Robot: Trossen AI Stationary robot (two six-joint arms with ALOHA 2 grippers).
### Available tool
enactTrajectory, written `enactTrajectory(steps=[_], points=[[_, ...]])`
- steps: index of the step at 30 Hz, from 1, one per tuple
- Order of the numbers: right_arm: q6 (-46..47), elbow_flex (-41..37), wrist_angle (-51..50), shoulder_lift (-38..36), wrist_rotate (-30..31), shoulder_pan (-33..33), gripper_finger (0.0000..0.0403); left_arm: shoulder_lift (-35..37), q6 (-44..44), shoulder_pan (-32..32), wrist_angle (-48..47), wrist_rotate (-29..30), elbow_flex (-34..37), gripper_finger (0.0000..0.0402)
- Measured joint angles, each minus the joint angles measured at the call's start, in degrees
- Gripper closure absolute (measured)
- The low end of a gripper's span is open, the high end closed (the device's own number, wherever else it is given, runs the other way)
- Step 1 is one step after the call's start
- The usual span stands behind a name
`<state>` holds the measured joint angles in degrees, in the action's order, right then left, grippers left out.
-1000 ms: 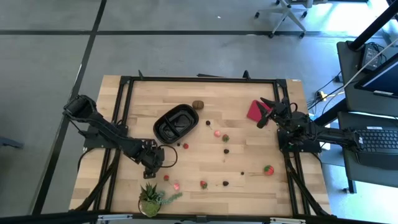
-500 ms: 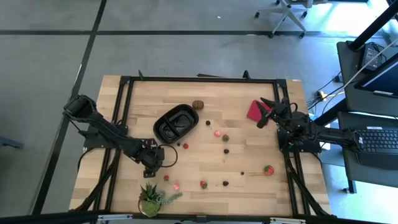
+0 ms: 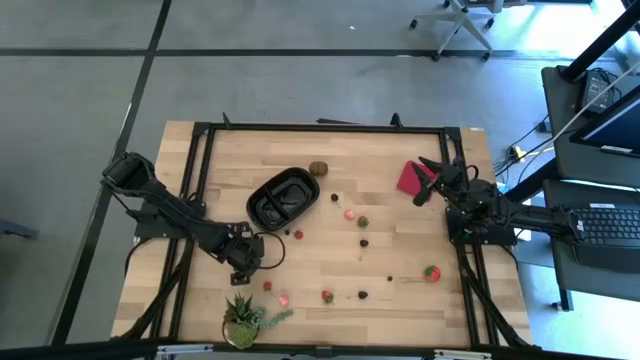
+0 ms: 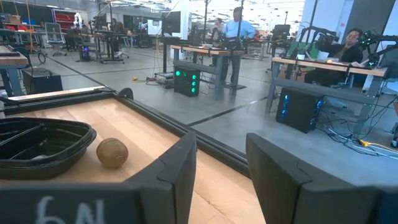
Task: Pick and placing Produce into tupperware
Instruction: Put the black cherry into the black bin
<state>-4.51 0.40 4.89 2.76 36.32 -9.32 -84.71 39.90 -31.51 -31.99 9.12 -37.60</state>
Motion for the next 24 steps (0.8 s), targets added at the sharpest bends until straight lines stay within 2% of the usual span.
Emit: enactTrajectory(steps=[3, 7, 12, 18, 24], points=[[0.0, 0.0, 0.0, 0.0, 0.0, 0.0, 0.026, 0.5, -0.2, 0.7, 0.5, -0.1, 0.1, 0.0284], [0.0, 0.0, 0.0, 0.0, 0.0, 0.0, 0.026, 2.0, -3.6, 2.1, 0.5, -0.2, 0.3, 0.0295], [0.0, 0.0, 0.0, 0.0, 0.0, 0.0, 0.026, 4.5, -6.2, 5.1, 0.5, 2.3, 0.3, 0.0299], [-0.2, 0.0, 0.0, 0.0, 0.0, 0.0, 0.026, 9.8, -7.6, 8.7, -2.3, 5.0, 0.2, 0.0288], [-0.5, 0.0, 0.5, 0.0, 0.0, 0.0, 0.026, 15.4, -8.8, 10.8, -4.1, 5.6, 0.2, 0.0299]])
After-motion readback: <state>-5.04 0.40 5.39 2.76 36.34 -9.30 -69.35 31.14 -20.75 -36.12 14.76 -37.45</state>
